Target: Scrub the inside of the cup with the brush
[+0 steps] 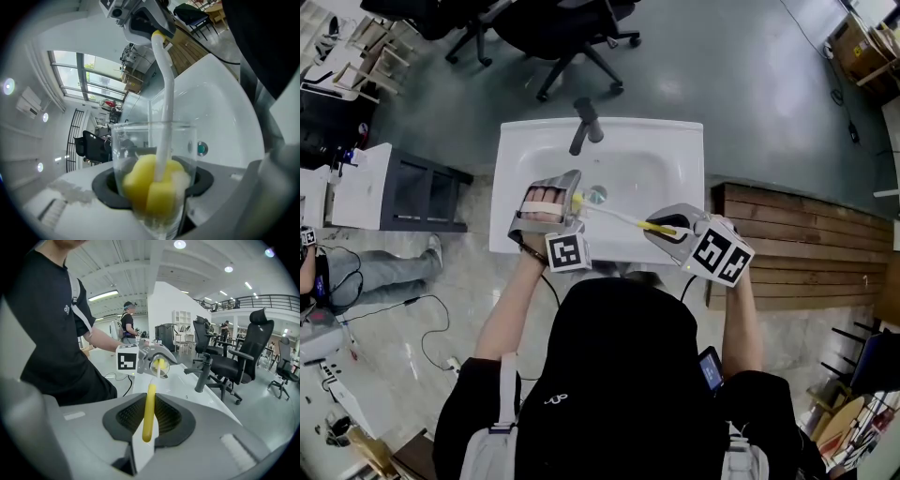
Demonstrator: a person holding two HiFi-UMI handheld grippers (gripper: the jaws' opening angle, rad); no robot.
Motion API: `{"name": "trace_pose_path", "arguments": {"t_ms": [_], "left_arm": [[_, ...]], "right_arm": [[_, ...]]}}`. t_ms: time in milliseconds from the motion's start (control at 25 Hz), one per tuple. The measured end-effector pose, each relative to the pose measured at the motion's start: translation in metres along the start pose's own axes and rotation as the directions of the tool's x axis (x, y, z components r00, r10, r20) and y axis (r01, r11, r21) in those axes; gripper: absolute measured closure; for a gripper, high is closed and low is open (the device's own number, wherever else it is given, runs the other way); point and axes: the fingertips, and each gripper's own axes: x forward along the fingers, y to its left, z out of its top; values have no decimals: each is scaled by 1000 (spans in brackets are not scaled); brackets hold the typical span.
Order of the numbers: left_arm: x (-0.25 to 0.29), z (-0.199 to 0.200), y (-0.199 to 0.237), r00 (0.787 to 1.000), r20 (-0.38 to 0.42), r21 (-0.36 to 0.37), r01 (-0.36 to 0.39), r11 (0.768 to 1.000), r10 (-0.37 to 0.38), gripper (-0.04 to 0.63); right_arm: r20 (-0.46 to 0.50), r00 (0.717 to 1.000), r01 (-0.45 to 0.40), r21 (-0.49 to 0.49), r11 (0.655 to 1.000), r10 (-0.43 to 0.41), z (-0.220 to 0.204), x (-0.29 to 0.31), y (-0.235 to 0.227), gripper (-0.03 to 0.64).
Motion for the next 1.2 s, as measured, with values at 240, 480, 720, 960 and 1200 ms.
{"name": "trace_pose_path", "arguments": {"t_ms": [240, 480, 720, 960, 1200], "left_arm": [[0, 3, 2, 1000, 20, -26, -3, 1000, 4, 327], [1, 4, 5, 999, 32, -36, -1, 999, 2, 328], [3, -4, 7, 1000, 15, -54, 2, 999, -1, 327], [5, -6, 6, 1000, 13, -61, 8, 998, -8, 327], [5, -13, 6, 1000, -4, -64, 11, 998, -12, 327]], "right_arm": [[12, 1000, 2, 6, 1000, -2, 0, -3, 0, 565], [19, 1000, 5, 6, 1000, -5, 2, -8, -1, 565], [21, 1000, 14, 10, 1000, -14, 0, -15, -3, 565], [22, 1000, 21, 7, 1000, -21, -1, -22, -5, 565], [30, 999, 29, 28, 999, -30, -8, -35, -7, 565]]}}
